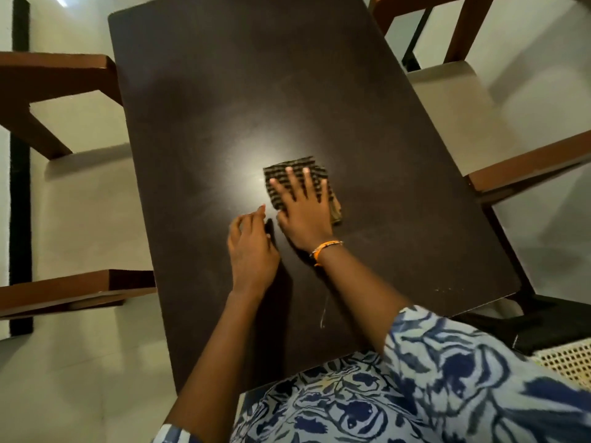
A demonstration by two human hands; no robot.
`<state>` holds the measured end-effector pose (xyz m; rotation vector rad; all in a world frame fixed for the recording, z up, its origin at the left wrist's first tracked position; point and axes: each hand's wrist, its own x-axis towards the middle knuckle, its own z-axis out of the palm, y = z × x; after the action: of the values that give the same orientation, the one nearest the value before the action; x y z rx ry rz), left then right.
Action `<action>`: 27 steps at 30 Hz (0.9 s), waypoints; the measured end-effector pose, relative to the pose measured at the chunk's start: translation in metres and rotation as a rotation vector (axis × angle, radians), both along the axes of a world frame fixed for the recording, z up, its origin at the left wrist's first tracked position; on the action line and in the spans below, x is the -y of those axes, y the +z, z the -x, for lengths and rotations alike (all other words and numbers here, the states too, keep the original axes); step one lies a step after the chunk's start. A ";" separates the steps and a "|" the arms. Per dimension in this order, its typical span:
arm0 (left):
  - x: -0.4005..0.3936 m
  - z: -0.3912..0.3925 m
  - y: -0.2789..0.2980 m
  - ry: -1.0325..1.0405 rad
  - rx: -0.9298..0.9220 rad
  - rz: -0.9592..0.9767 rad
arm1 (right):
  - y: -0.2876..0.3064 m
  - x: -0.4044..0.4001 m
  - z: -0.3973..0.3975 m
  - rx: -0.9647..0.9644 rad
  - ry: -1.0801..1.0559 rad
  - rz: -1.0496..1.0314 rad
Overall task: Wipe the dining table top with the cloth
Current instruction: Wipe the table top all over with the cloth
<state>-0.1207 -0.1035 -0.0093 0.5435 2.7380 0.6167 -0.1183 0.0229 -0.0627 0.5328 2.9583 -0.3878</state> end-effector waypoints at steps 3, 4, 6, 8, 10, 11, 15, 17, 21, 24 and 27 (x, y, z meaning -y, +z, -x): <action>-0.009 -0.007 -0.003 0.102 0.000 0.005 | -0.002 -0.025 -0.003 -0.010 0.208 0.004; -0.016 -0.010 -0.004 0.100 -0.007 0.011 | -0.003 -0.043 -0.007 -0.020 0.234 -0.004; -0.035 -0.018 -0.006 0.075 -0.010 0.017 | -0.003 -0.082 -0.018 -0.041 0.201 -0.022; -0.060 -0.026 -0.007 0.029 -0.010 0.026 | -0.002 -0.125 -0.032 -0.049 0.101 -0.047; -0.084 -0.033 -0.008 -0.035 -0.011 0.044 | -0.001 -0.173 -0.048 -0.045 -0.013 -0.063; -0.095 -0.036 -0.008 -0.062 -0.004 0.055 | 0.000 -0.197 -0.056 -0.039 -0.075 -0.057; -0.119 -0.038 -0.010 -0.115 0.022 0.140 | 0.000 -0.239 -0.063 -0.057 -0.341 -0.038; -0.122 -0.039 -0.011 -0.121 0.030 0.184 | -0.001 -0.226 -0.050 -0.068 -0.452 -0.032; -0.125 -0.042 -0.015 -0.104 0.026 0.259 | 0.001 -0.173 -0.016 -0.053 -0.253 -0.035; -0.126 -0.044 -0.016 -0.079 0.046 0.279 | 0.002 -0.124 0.013 -0.053 0.108 0.045; -0.127 -0.043 -0.016 -0.057 0.050 0.296 | 0.005 -0.118 0.034 -0.024 0.384 0.058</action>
<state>-0.0774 0.0236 -0.0249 0.5229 2.6873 0.2012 -0.1527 0.1409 -0.0577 -0.0511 2.9652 -0.4350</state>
